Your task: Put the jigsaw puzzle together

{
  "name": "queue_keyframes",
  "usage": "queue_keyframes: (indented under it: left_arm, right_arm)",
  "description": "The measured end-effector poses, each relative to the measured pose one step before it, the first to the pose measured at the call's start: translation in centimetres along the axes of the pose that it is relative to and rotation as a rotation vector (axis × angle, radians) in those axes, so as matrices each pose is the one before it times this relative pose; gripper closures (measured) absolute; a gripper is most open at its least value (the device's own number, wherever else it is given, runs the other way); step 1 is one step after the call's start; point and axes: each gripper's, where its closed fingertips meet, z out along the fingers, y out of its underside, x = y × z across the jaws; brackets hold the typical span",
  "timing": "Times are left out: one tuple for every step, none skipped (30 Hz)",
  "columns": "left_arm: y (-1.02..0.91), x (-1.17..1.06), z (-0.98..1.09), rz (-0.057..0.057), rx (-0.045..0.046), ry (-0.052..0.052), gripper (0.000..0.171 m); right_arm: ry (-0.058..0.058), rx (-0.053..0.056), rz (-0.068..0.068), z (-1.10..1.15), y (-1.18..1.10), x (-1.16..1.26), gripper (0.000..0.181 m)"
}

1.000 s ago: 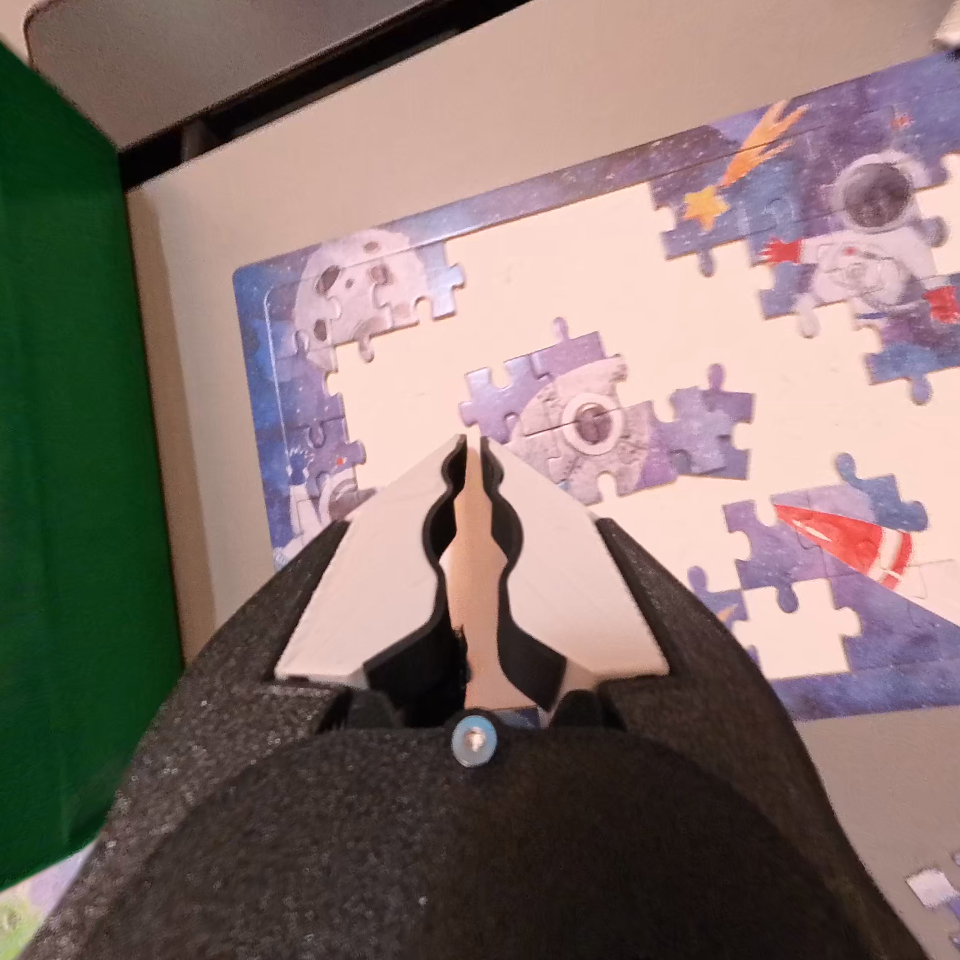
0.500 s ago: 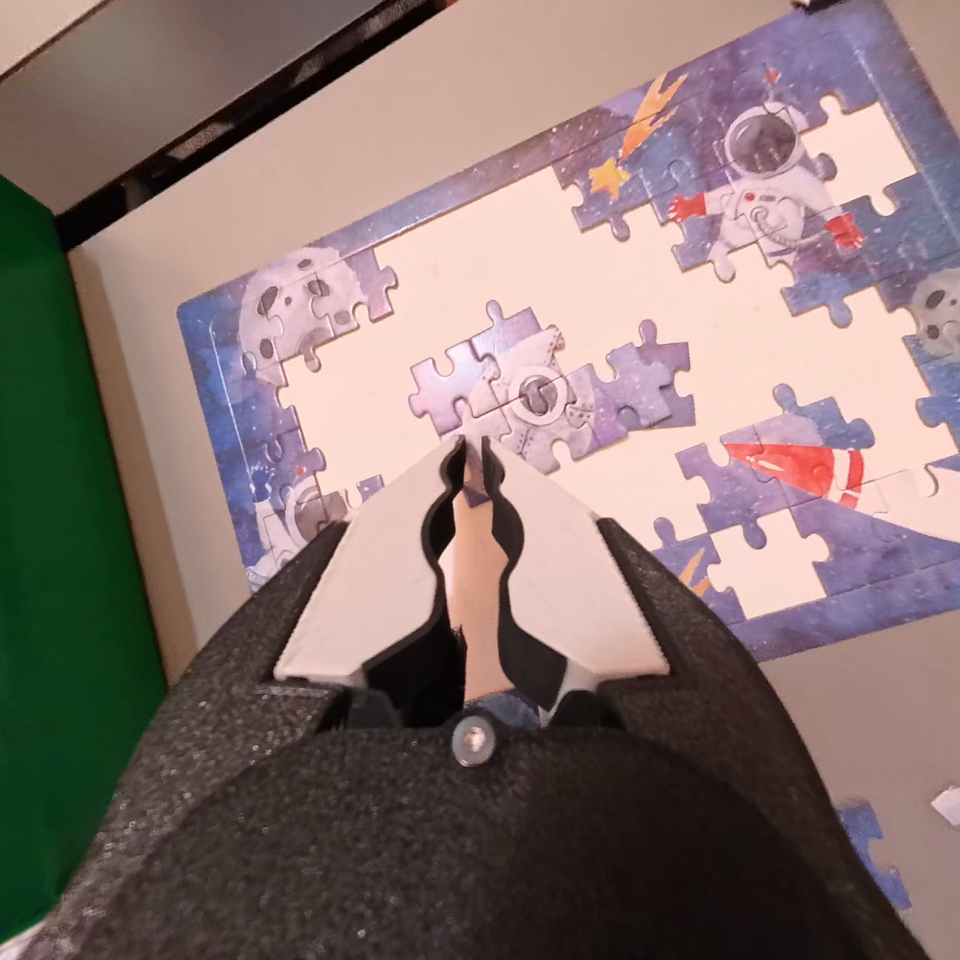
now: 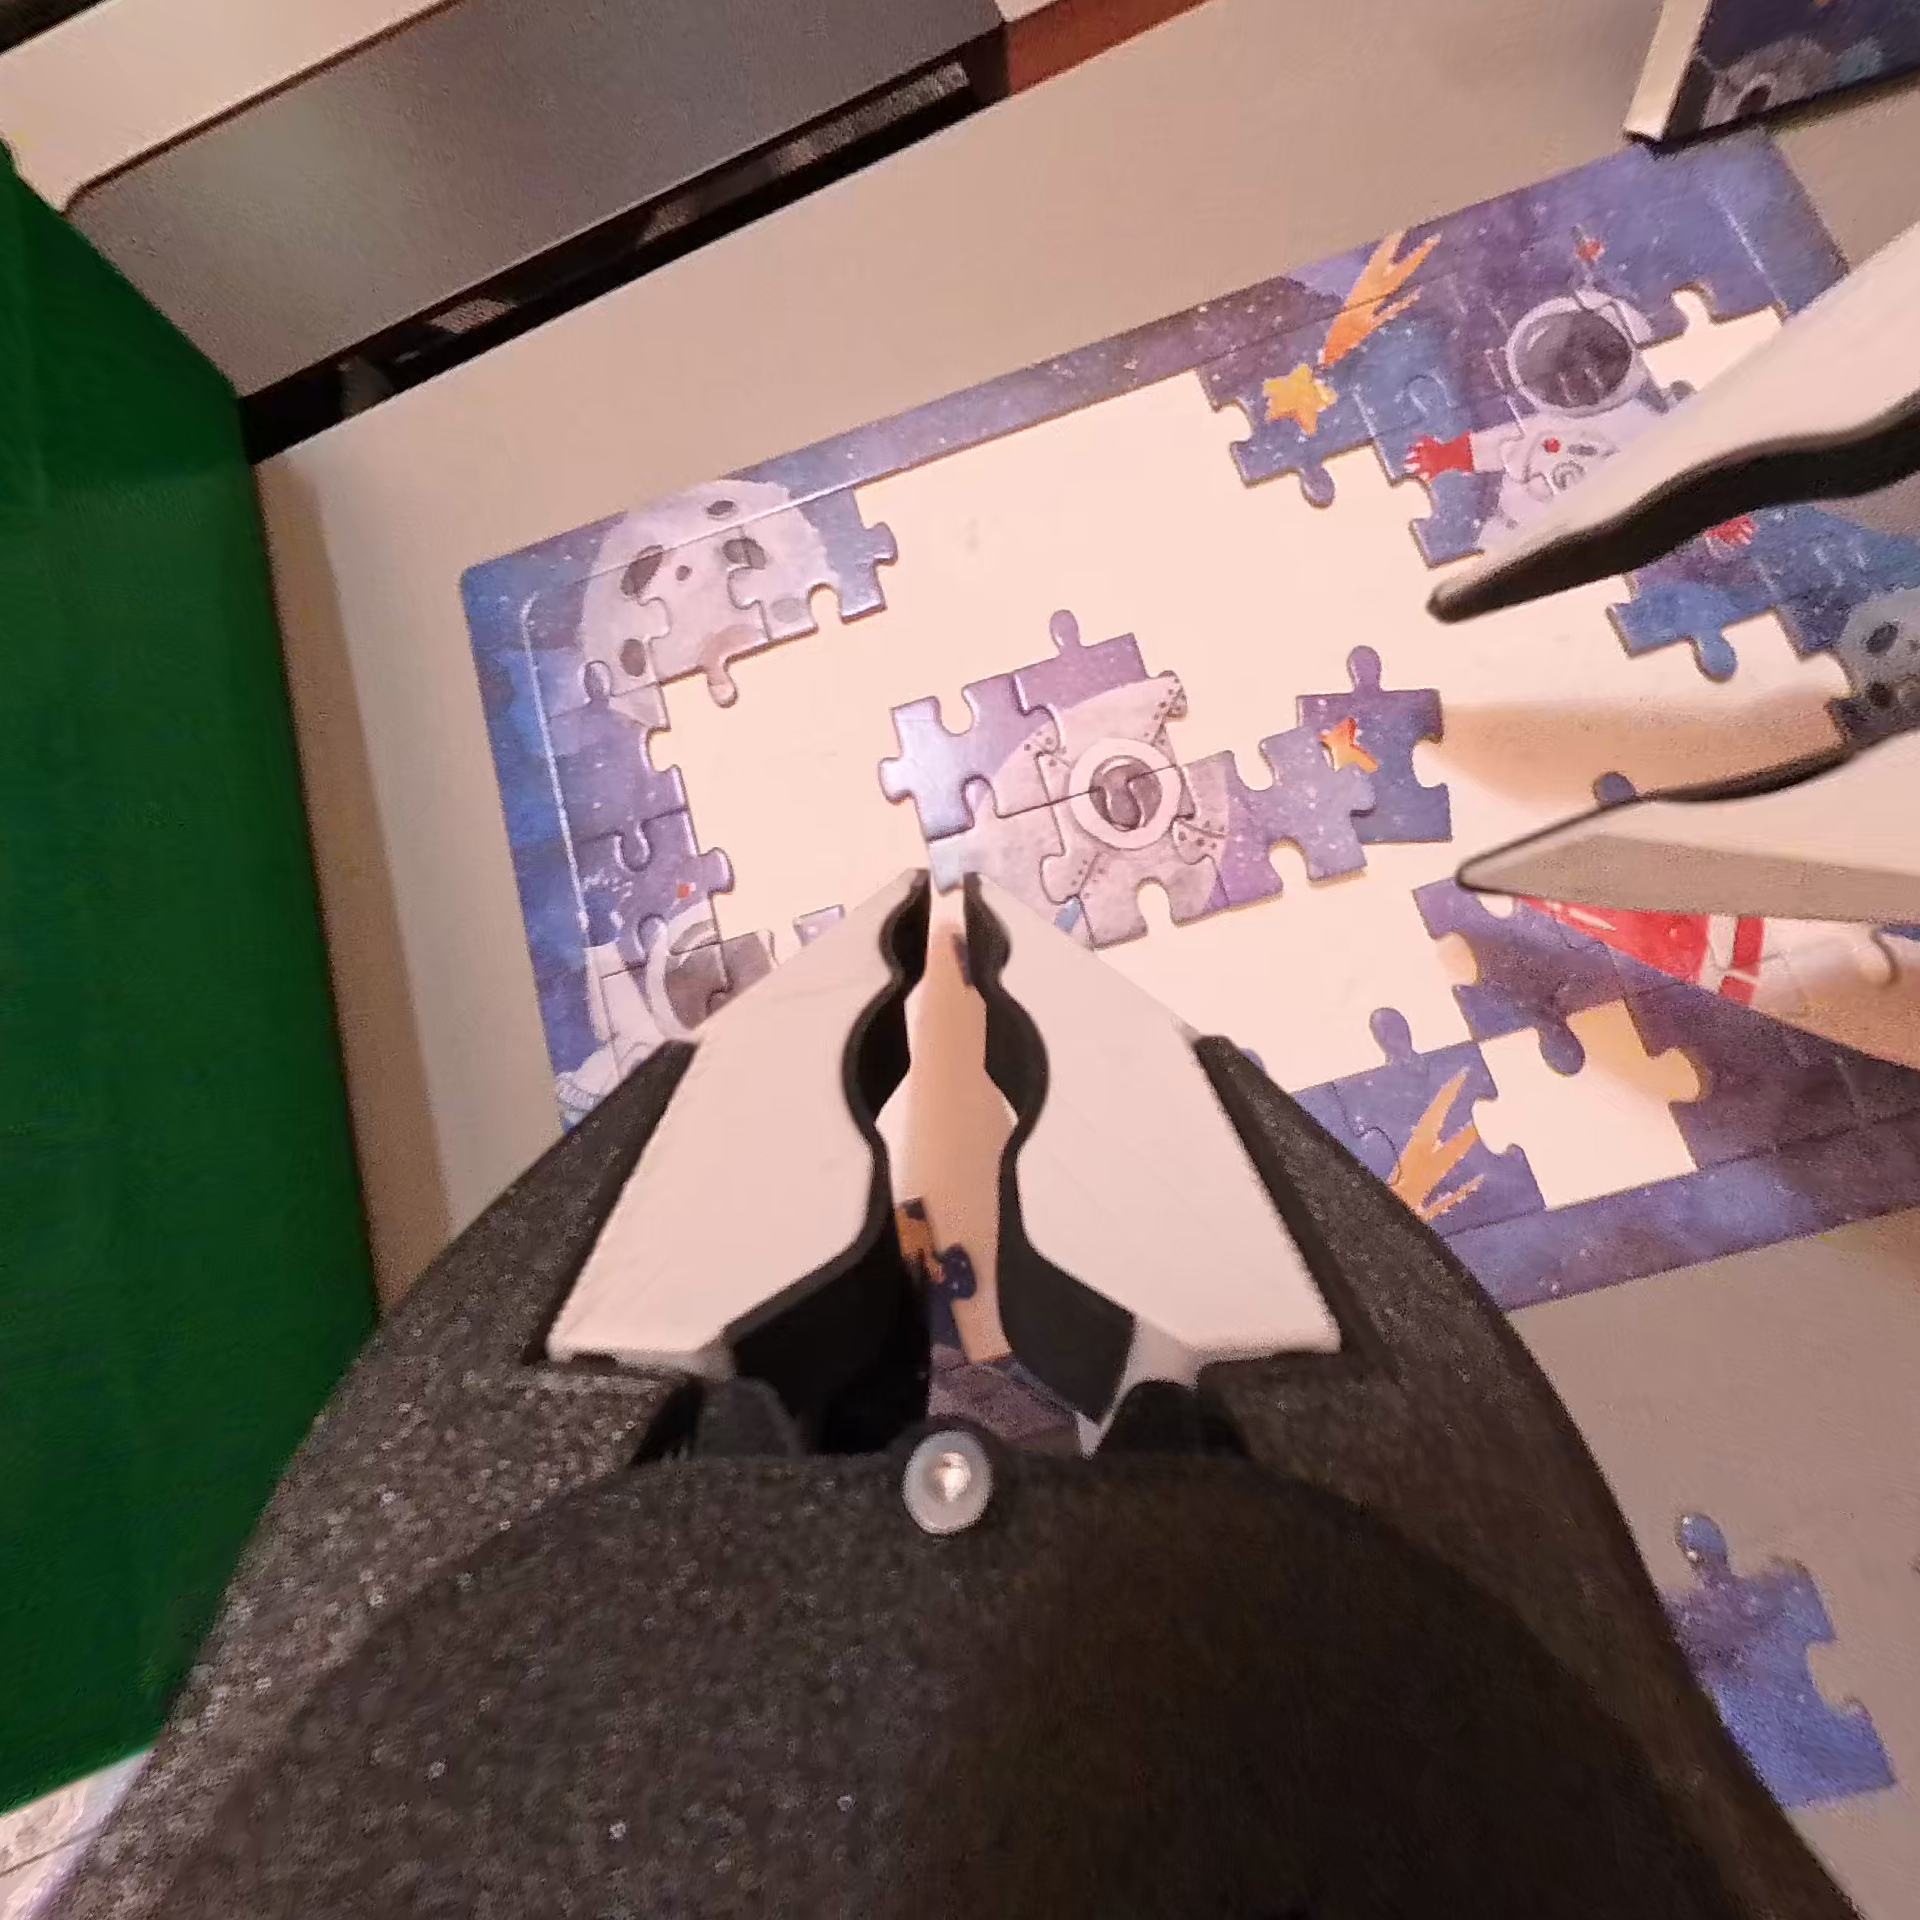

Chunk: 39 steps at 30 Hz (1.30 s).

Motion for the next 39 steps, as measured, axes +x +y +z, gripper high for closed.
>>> queue_keyframes:
  left_arm:
    - [0.086,0.081,0.134,0.0100,-0.00782,-0.0035,0.165]
    - [0.132,-0.059,0.183,0.0092,-0.01019,-0.0080,0.165]
    - [0.148,-0.026,0.189,0.0060,-0.01101,-0.0053,0.165]
    - [0.050,-0.007,0.136,0.0012,-0.00324,-0.0033,0.165]
    - [-0.039,-0.017,0.047,-0.0020,0.00268,-0.0021,0.166]
    - [0.006,-0.008,0.012,-0.0033,0.00077,0.0004,0.166]
    - [0.033,-0.024,-0.023,-0.0059,0.00014,0.0020,0.166]
    - [0.036,-0.036,-0.005,-0.0071,-0.00019,0.0028,0.166]
    - [0.021,-0.029,-0.008,-0.0068,0.00059,0.0043,0.166]
    - [0.016,-0.016,0.003,-0.0073,0.00129,0.0049,0.166]
    - [0.002,-0.003,0.011,-0.0072,0.00140,0.0046,0.166]
    - [0.015,-0.019,-0.003,-0.0054,0.00127,0.0035,0.166]
    - [0.002,-0.009,0.000,-0.0029,0.00148,0.0026,0.166]
    - [0.012,-0.018,-0.008,-0.0022,0.00130,0.0022,0.166]
    - [0.000,0.006,-0.001,-0.0021,0.00099,0.0013,0.166]
    - [-0.007,-0.017,-0.005,-0.0019,0.00066,0.0007,0.166]
    - [0.002,-0.012,0.004,-0.0030,-0.00004,0.0006,0.166]
    - [-0.026,-0.016,-0.009,-0.0049,-0.00050,-0.0002,0.166]
    - [-0.029,-0.015,-0.038,-0.0058,0.00021,-0.0015,0.165]
    - [-0.116,0.059,-0.129,-0.0022,0.00499,0.0009,0.165]
    - [-0.209,0.203,-0.145,0.0036,0.01090,0.0066,0.165]
    - [-0.252,0.281,-0.158,0.0061,0.01128,0.0087,0.165]
    - [-0.184,0.247,-0.128,0.0057,0.00705,0.0061,0.165]
    - [-0.094,0.164,-0.058,0.0038,0.00276,0.0015,0.165]
    - [-0.034,0.121,-0.014,0.0031,0.00028,0.0003,0.165]
    - [0.035,0.112,0.023,0.0035,-0.00217,0.0026,0.165]
    - [0.089,0.086,0.057,0.0037,-0.00385,0.0044,0.165]
    - [0.083,0.078,0.060,0.0042,-0.00325,0.0047,0.165]
    - [0.044,0.082,0.055,0.0044,-0.00145,0.0030,0.165]
    - [-0.012,0.054,0.057,0.0027,0.00004,0.0006,0.165]
    - [-0.008,0.064,0.017,0.0000,-0.00016,0.0019,0.165]
    - [0.019,0.098,0.031,-0.0017,-0.00180,0.0051,0.165]
    - [0.076,0.119,0.066,-0.0018,-0.00515,0.0061,0.165]
    - [0.116,0.112,0.091,0.0003,-0.00737,0.0039,0.165]
    - [0.080,0.094,0.117,0.0028,-0.00458,0.0010,0.165]
    - [0.014,0.065,0.066,0.0031,-0.00149,-0.0005,0.165]
    - [-0.044,0.028,-0.011,0.0022,0.00052,-0.0016,0.165]
    - [-0.100,-0.008,-0.060,0.0011,0.00426,-0.0030,0.166]
    - [-0.190,-0.058,-0.123,-0.0004,0.00904,-0.0054,0.166]
  right_arm:
    - [0.0212,-0.0056,-0.0176,0.252,0.254,0.346,0.139]
    - [-0.0022,-0.0082,-0.0055,0.252,0.235,0.070,0.139]
    - [-0.0198,-0.0090,0.0044,0.275,0.205,-0.163,0.139]
    - [-0.0005,-0.0114,0.0017,0.167,0.213,0.105,0.139]
    - [0.0112,-0.0006,-0.0026,0.052,0.114,0.227,0.140]
    - [-0.0034,0.0021,0.0007,0.057,0.077,-0.007,0.142]
    - [-0.0082,-0.0109,0.0043,0.227,0.275,-0.046,0.143]
    - [-0.0248,0.0106,0.0109,0.036,-0.102,-0.259,0.146]
    - [-0.0163,-0.0015,0.0086,0.116,0.065,-0.119,0.146]
    - [-0.0125,0.0063,0.0074,0.031,0.002,-0.031,0.147]
    - [-0.0124,0.0044,0.0107,-0.004,0.017,-0.030,0.148]
    - [-0.0048,0.0035,0.0048,-0.020,0.021,0.118,0.150]
    - [-0.0100,0.0023,0.0023,-0.021,0.043,0.022,0.150]
    - [-0.0098,-0.0014,0.0012,-0.071,0.045,0.028,0.150]
    - [-0.0056,-0.0062,0.0031,-0.117,0.138,0.097,0.151]
    - [-0.0014,-0.0089,0.0033,-0.147,0.158,0.131,0.151]
    - [0.0039,-0.0107,-0.0029,-0.231,0.193,0.155,0.151]
    - [0.0085,-0.0106,-0.0085,-0.179,0.232,0.181,0.150]
    - [-0.0010,-0.0080,-0.0090,-0.203,0.176,-0.030,0.151]
    - [-0.0095,-0.0067,-0.0083,-0.181,0.144,-0.157,0.151]
    - [-0.0071,-0.0060,-0.0078,-0.135,0.133,-0.090,0.151]
    - [-0.0014,-0.0055,-0.0074,-0.112,0.148,0.027,0.151]
    - [-0.0053,-0.0005,-0.0075,0.025,0.049,0.022,0.151]
    - [-0.0080,0.0051,-0.0062,0.056,-0.035,-0.026,0.150]
    - [-0.0098,0.0072,-0.0001,0.061,-0.058,-0.002,0.150]
    - [-0.0101,0.0093,0.0034,0.008,-0.044,-0.003,0.150]
    - [-0.0098,0.0081,0.0002,0.122,-0.047,-0.002,0.150]
    - [-0.0142,0.0102,-0.0048,-0.318,0.105,-0.068,0.149]
    - [-0.0032,0.0130,-0.0066,-0.152,-0.189,-0.106,0.147]
    - [0.0040,0.0077,-0.0091,-0.234,-0.185,-0.026,0.147]
    - [0.0125,0.0029,-0.0070,-0.304,-0.174,0.117,0.146]
    - [0.0139,0.0055,-0.0035,-0.400,-0.226,0.169,0.145]
    - [0.0112,0.0062,-0.0010,-0.464,-0.267,0.152,0.145]
    - [0.0140,0.0054,0.0010,-0.488,-0.254,0.214,0.145]
    - [0.0196,-0.0004,0.0001,-0.571,-0.218,0.305,0.145]
    - [0.0211,0.0008,-0.0028,-0.728,-0.282,0.339,0.145]
    - [0.0184,0.0060,-0.0030,-0.936,-0.435,0.279,0.145]
    - [0.0183,0.0104,-0.0028,-1.208,-0.639,0.254,0.144]
    - [0.0185,0.0097,-0.0064,-1.572,-0.838,0.246,0.144]
